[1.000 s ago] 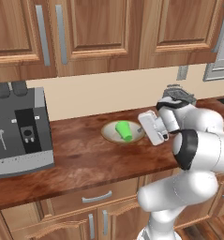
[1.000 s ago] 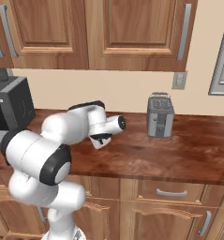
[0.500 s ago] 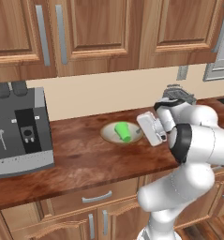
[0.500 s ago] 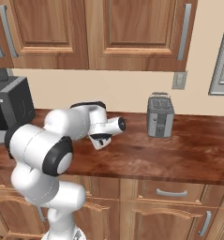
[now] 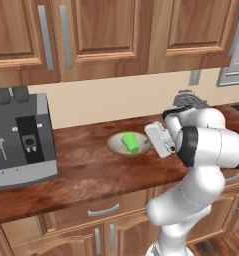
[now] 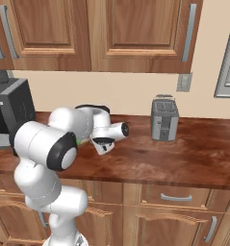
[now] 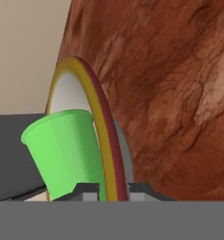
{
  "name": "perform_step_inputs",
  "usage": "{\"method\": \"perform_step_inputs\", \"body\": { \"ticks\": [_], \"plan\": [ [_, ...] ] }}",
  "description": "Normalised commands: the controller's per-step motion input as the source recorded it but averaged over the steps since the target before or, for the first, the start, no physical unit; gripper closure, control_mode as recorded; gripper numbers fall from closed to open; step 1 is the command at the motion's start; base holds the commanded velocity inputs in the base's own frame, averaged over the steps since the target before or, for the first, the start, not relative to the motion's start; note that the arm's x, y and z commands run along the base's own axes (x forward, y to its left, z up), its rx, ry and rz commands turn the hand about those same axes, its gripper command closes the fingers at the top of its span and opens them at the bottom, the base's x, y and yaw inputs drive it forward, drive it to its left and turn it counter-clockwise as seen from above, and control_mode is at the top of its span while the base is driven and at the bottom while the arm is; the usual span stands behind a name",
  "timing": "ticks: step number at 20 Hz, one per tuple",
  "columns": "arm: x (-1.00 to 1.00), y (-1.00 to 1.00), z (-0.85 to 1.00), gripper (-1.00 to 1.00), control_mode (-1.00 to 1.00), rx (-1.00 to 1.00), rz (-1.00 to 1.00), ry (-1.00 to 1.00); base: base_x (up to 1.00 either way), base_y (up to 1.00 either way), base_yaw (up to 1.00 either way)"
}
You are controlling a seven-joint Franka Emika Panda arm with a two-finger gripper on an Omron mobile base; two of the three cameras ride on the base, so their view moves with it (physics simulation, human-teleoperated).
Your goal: Place the cup inside the bowl on the dining table and move the bowl to any counter.
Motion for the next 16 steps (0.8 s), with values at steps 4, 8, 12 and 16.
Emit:
{"method": "perform_step_inputs", "body": {
  "ticks": [4,8,12,16],
  "plan": [
    [0.11,0.00,-0.17,1.00,-1.00,0.00,0.00,0.00,0.00,0.00,0.00],
    [0.11,0.00,-0.17,1.00,-1.00,0.00,0.00,0.00,0.00,0.00,0.00],
    [0.13,0.00,-0.15,1.00,-1.00,0.00,0.00,0.00,0.00,0.00,0.00],
    [0.10,0.00,-0.17,1.00,-1.00,0.00,0.00,0.00,0.00,0.00,0.00]
  ]
}}
